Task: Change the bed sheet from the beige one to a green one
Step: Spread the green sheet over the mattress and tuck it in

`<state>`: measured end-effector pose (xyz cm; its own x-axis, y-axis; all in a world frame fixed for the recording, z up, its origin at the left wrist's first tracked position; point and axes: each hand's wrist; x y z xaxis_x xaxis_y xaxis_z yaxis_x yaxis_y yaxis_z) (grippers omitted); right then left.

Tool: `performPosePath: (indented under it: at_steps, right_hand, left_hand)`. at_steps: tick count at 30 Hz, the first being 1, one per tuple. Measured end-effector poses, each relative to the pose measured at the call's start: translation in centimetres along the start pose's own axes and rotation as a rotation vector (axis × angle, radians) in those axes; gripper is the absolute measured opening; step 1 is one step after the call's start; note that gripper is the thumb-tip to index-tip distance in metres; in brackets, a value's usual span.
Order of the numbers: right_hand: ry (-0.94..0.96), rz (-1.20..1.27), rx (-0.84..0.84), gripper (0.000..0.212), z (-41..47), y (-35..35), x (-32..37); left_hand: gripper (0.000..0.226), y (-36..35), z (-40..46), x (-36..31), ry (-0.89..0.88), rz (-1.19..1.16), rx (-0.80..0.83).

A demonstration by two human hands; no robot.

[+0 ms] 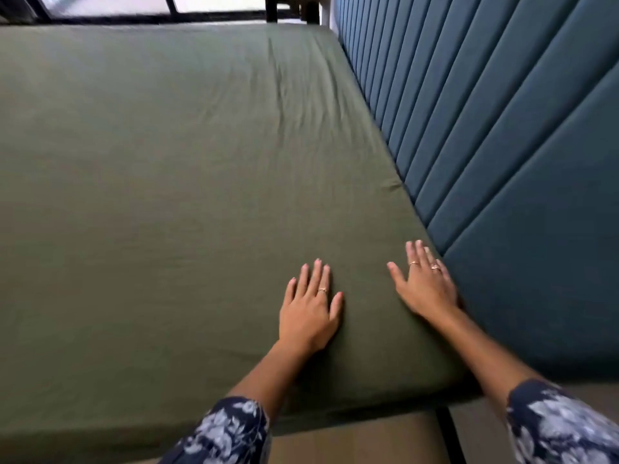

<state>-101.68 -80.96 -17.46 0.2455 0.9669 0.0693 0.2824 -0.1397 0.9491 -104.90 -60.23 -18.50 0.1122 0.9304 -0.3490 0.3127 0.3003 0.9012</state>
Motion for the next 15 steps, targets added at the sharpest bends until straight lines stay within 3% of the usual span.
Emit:
performPosePath:
  at_steps: [2, 5, 9, 12, 15]
  right_hand:
    - [-0.142, -0.003, 0.076, 0.071, 0.4, 0.9, 1.0]
    - [-0.182, 0.082, 0.086, 0.075, 2.0, 2.8, 5.9]
    - [0.276, 0.087, 0.028, 0.069, 4.0, 1.9, 14.6]
    - [0.647, 0.063, 0.118, 0.064, 4.7, 0.2, 21.1]
    - [0.698, 0.107, 0.157, 0.073, 8.5, -1.3, 22.8]
  left_hand:
    - [0.061, 1.4, 0.6, 0.4, -0.036, -0.048, 0.045]
    - [0.059, 5.1, 2.1, 3.8, 0.095, -0.07, -0.065]
    - [0.06, 10.1, 4.6, 12.6, 0.36, -0.005, -0.18]
    - [0.064, 12.4, 6.7, 19.6, 0.545, 0.064, -0.199]
    - [0.067, 12.0, 11.5, 22.5, 0.584, 0.072, -0.128]
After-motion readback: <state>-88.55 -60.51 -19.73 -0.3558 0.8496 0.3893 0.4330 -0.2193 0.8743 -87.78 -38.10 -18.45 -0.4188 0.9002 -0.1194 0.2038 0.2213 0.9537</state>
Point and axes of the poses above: each hand's wrist, its own z-axis towards the middle knuckle, its own y-axis out of the back of the hand, x = y × z, and after that the axes turned 2 degrees about x, right-handed
